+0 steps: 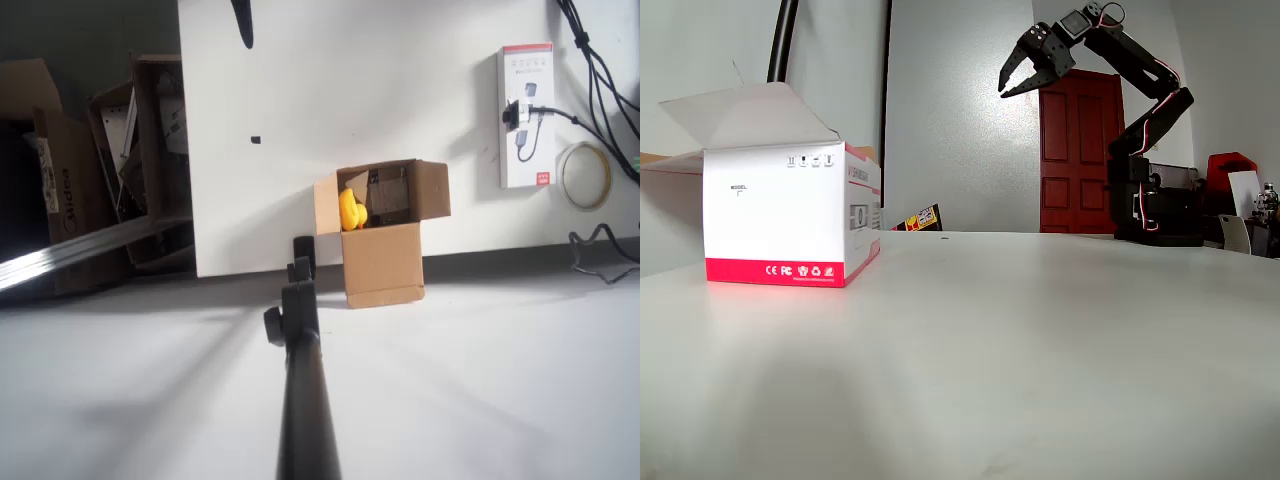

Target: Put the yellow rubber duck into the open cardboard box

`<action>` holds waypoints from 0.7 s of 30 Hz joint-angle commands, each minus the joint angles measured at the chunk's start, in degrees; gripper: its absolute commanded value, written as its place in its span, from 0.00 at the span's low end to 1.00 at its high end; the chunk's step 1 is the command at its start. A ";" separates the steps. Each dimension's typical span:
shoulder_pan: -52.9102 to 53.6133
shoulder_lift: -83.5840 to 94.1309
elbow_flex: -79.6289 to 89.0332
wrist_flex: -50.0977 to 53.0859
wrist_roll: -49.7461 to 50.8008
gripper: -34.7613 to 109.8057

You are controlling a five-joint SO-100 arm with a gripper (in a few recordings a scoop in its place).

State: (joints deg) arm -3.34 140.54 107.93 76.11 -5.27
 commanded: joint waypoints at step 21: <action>2.11 28.21 33.66 -9.23 -3.87 0.24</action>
State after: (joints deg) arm -0.70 166.64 139.39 68.20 -8.79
